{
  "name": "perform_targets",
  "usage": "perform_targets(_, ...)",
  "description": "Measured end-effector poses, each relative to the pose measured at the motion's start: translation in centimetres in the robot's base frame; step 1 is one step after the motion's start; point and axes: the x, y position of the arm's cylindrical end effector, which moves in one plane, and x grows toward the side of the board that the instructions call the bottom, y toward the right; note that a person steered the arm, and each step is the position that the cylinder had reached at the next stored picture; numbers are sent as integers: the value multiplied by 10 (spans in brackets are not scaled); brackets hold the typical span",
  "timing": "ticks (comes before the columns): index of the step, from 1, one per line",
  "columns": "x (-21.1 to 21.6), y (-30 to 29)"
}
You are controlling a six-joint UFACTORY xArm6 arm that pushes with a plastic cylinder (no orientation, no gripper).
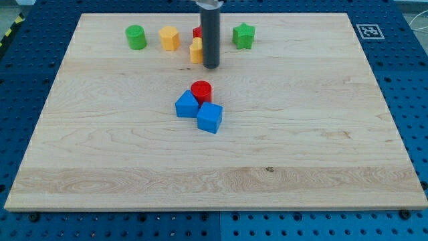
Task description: Nudge the red circle and the blue triangle down a bit
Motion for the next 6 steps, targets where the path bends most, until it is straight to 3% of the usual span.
perform_targets(2, 54, 24)
perform_targets(4, 67, 22)
perform_targets(6, 45, -78)
